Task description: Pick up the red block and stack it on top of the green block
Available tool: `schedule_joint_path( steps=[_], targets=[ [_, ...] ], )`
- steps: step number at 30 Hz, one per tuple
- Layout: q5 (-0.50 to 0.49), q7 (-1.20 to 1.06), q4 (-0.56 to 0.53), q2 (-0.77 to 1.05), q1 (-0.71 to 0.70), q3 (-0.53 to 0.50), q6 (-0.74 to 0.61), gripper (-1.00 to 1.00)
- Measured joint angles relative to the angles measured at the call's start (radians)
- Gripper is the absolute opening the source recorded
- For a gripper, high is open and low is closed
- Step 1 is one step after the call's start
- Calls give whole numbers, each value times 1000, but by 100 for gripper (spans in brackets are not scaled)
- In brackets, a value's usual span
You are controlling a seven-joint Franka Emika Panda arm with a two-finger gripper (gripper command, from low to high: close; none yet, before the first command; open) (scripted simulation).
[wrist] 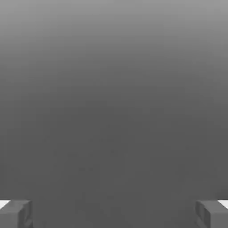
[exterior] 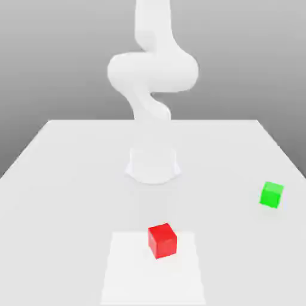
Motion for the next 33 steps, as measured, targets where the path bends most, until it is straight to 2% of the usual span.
schedule_joint_path(
  steps=[9,17,24,25,33],
  targets=[
    [12,-151,-238,311,70,-47,212,0],
    [-4,-282,-469,630,100,-50,427,0],
    [31,-327,-470,895,86,-22,645,0],
    [37,-331,-465,927,78,-13,672,-100],
    [29,-325,-468,910,76,-13,657,-100]
  ],
)
